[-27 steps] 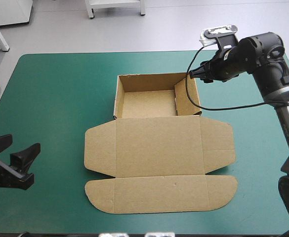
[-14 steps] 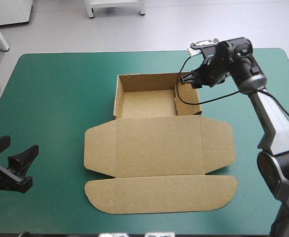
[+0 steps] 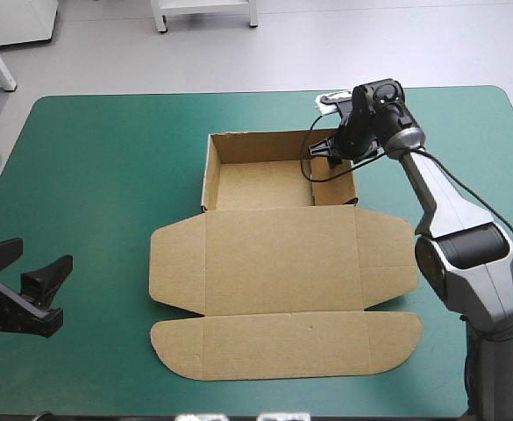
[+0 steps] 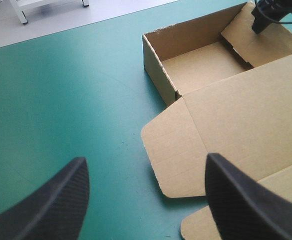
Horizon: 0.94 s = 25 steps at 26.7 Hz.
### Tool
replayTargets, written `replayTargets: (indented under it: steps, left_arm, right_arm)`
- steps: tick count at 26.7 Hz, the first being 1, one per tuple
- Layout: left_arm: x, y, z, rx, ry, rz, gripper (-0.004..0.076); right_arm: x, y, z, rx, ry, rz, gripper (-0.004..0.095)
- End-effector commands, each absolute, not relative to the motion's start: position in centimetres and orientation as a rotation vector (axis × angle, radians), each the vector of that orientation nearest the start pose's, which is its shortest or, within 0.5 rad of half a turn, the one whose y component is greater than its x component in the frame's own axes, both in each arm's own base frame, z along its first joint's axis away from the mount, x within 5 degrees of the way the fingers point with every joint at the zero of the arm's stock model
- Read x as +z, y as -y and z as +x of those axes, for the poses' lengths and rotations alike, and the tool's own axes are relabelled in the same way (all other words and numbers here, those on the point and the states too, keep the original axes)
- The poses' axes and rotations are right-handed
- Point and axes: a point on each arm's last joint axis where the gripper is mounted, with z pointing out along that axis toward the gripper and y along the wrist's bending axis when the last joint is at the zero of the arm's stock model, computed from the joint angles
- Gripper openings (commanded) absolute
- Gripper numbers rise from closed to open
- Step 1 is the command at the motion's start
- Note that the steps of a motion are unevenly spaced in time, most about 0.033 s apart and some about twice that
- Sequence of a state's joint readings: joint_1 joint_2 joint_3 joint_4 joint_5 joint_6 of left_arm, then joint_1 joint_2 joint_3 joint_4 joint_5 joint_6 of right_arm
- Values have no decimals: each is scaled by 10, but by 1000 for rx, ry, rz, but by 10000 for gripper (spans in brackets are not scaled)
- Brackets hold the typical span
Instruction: Fold the box
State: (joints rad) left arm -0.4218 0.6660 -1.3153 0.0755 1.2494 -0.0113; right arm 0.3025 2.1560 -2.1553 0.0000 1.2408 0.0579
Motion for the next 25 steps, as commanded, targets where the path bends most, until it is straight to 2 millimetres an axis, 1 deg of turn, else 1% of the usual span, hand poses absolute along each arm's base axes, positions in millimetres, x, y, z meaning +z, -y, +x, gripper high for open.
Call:
replayTargets:
  steps: [1, 4, 6, 8, 11, 12, 13, 14, 17, 18, 21, 22, 23, 24, 25]
  left_arm:
    - [469, 16, 49, -179, -2081, 417, 475]
    - [469, 16, 50, -178, -2074, 415, 475]
    - [469, 16, 50, -178, -2072, 415, 475]
    - [469, 16, 50, -178, -2072, 415, 475]
    - [469, 16, 50, -178, -2070, 414, 475]
    - [470, 16, 50, -179, -2066, 414, 475]
    - [470, 16, 50, -180, -2061, 413, 475]
    - [471, 16, 51, -184, -2051, 412, 475]
    - [473, 17, 53, -189, -2024, 408, 475]
    - [474, 19, 55, -191, -2013, 406, 475]
    - [474, 21, 61, -192, -2016, 408, 475]
    - [473, 24, 67, -185, -2035, 415, 475]
    - [473, 25, 69, -183, -2042, 416, 475]
    - [471, 27, 74, -183, -2055, 420, 475]
    - [471, 28, 76, -182, -2060, 421, 475]
  right_arm:
    - [327, -138, 444, 123, -2643, -304, 486]
    - [322, -142, 445, 174, -2658, -310, 481]
    - [320, -143, 446, 186, -2663, -309, 430]
    - [319, -144, 445, 199, -2667, -314, 315]
    - [319, -147, 444, 235, -2662, -359, 105]
    - [319, -147, 444, 233, -2659, -378, 8]
    - [319, -147, 444, 225, -2658, -379, -16]
    - [319, -146, 445, 211, -2655, -393, -13]
    - [319, -137, 447, 57, -2640, -428, -15]
    - [323, -125, 449, -64, -2621, -423, -16]
    - [328, -101, 454, -144, -2611, -391, -17]
    - [330, -79, 457, -216, -2607, -364, -17]
    - [331, -70, 458, -245, -2606, -352, -17]
    - [334, -43, 461, -308, -2607, -313, -17]
    - [335, -32, 461, -334, -2607, -303, -17]
